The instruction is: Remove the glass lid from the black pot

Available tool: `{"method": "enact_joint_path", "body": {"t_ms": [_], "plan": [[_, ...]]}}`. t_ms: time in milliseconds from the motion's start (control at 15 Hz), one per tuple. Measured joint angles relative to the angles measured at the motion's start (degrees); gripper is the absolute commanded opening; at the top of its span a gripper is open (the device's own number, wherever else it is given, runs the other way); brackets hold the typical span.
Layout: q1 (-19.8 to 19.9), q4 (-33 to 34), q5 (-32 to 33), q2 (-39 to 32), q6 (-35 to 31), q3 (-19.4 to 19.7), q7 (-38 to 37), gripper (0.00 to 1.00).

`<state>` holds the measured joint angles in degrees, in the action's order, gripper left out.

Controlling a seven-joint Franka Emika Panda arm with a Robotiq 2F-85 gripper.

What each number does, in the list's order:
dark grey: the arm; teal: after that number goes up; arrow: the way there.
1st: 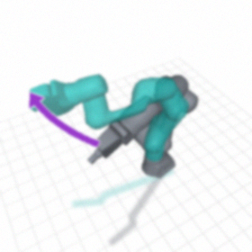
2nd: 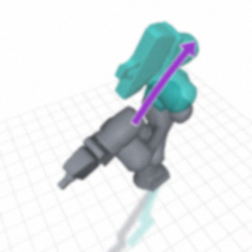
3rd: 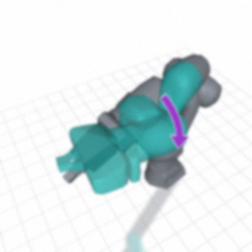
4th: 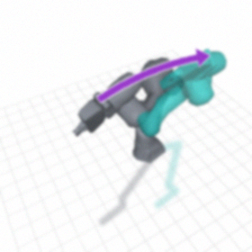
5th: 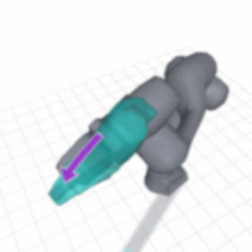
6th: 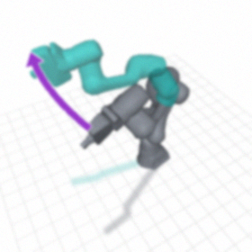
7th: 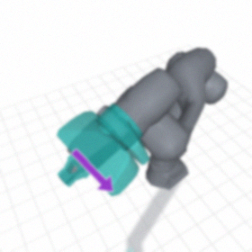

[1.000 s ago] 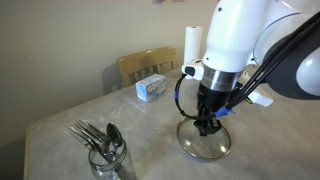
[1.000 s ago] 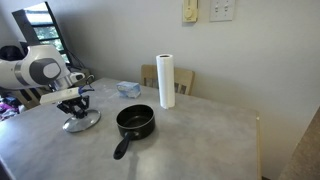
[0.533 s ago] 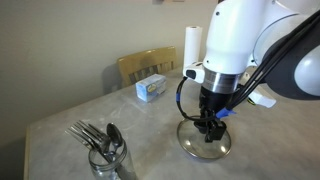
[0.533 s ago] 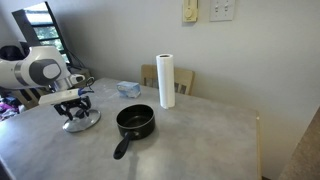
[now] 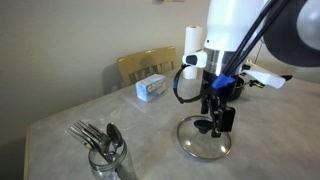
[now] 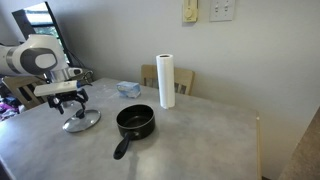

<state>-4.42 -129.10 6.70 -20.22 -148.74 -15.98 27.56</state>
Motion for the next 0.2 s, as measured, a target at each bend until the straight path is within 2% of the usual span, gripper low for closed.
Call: {"method": "enact_joint_path", "body": {"t_ms": [200], "plan": [[0.43,-0.01,-1.42,3.06,2.13,-0.27,1.64,1.0]]}}
